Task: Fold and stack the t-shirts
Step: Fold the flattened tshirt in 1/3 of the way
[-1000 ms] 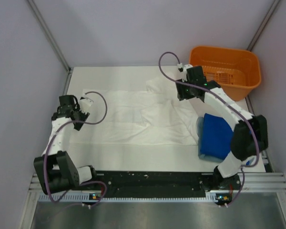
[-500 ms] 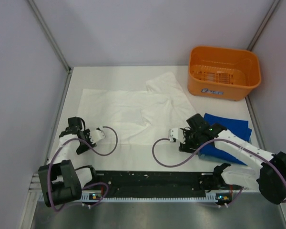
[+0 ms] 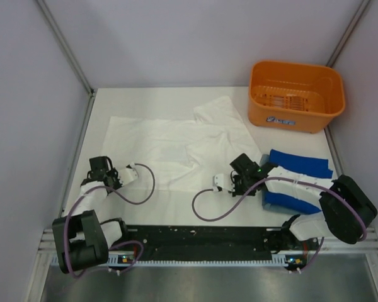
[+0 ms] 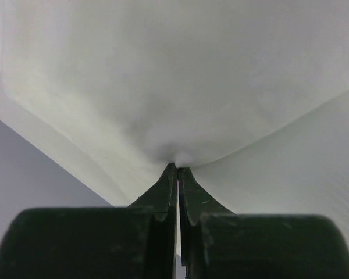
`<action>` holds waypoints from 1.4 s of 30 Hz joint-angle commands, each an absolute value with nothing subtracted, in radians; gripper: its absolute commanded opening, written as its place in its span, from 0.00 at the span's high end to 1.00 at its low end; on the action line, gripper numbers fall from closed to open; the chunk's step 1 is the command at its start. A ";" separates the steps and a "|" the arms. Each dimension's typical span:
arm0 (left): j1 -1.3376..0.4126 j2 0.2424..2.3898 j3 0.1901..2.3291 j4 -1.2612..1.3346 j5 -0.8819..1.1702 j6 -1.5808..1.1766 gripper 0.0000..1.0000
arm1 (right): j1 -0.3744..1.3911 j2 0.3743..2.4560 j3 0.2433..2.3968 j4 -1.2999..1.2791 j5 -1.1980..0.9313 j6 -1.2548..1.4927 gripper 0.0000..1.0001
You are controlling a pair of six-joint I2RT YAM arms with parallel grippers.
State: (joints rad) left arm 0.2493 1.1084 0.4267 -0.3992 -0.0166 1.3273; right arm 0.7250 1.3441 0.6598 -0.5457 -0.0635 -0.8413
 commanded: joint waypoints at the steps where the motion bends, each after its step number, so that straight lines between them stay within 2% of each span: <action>1: 0.290 1.112 0.448 -0.366 -0.024 1.249 1.00 | 0.794 1.306 0.650 -0.638 -0.083 -0.888 1.00; 6: 0.386 1.042 0.528 -0.644 -0.130 1.321 1.00 | 0.908 1.178 0.649 -0.822 -0.126 -0.928 1.00; 14: 0.402 1.023 0.511 -0.972 -0.241 1.322 1.00 | 0.983 1.057 0.646 -1.006 -0.209 -1.009 1.00; 15: 0.403 1.022 0.521 -0.995 -0.242 1.319 1.00 | 1.000 1.046 0.649 -1.023 -0.209 -1.011 0.96; 16: 0.403 1.022 0.534 -0.997 -0.239 1.318 0.90 | 1.006 1.037 0.650 -1.025 -0.207 -1.009 0.82; 17: 0.403 1.026 0.549 -0.996 -0.230 1.319 0.71 | 1.008 1.016 0.656 -1.023 -0.218 -1.014 0.68; 18: 0.403 1.031 0.580 -1.003 -0.216 1.322 0.17 | 1.008 0.993 0.672 -1.014 -0.239 -1.005 0.52; 19: 0.403 1.035 0.618 -1.023 -0.198 1.325 0.01 | 1.008 0.961 0.690 -0.993 -0.247 -0.974 0.44; 21: 0.403 1.051 0.726 -1.096 -0.129 1.318 0.01 | 1.000 0.902 0.747 -0.904 -0.239 -0.895 0.19; 22: 0.403 1.060 0.792 -1.121 -0.089 1.307 0.01 | 0.993 0.878 0.782 -0.850 -0.239 -0.840 0.02; 25: 0.405 1.113 1.019 -1.089 0.113 1.179 0.01 | 0.945 0.883 0.869 -0.541 -0.164 -0.581 0.01; 27: 0.403 1.181 1.133 -1.010 0.234 1.025 0.01 | 0.846 0.975 0.960 -0.398 -0.185 -0.415 0.01; 29: 0.403 1.288 1.237 -0.951 0.349 0.863 0.01 | 0.725 1.130 1.121 -0.362 -0.244 -0.260 0.02; 31: 0.403 1.406 1.322 -0.908 0.374 0.729 0.01 | 0.635 1.308 1.280 -0.394 -0.241 -0.151 0.07; 32: 0.403 1.463 1.360 -0.890 0.361 0.641 0.04 | 0.597 1.398 1.357 -0.406 -0.238 -0.106 0.10; 35: 0.403 1.653 1.498 -0.874 0.302 0.482 0.34 | 0.526 1.625 1.543 -0.442 -0.140 0.021 0.13; 36: 0.403 1.716 1.547 -0.880 0.299 0.442 0.40 | 0.511 1.691 1.610 -0.466 -0.076 0.046 0.13; 38: 0.403 1.826 1.635 -0.906 0.305 0.393 0.43 | 0.485 1.884 1.765 -0.547 0.026 0.086 0.16; 42: 0.403 2.018 1.770 -0.914 0.272 0.322 0.45 | 0.446 2.167 2.056 -0.704 0.055 0.140 0.21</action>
State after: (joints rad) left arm 0.3988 1.9121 1.6524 -0.8986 0.2760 0.4797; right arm 0.4759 1.9762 1.8488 -0.5236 -0.0448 0.0120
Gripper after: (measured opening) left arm 0.554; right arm 0.796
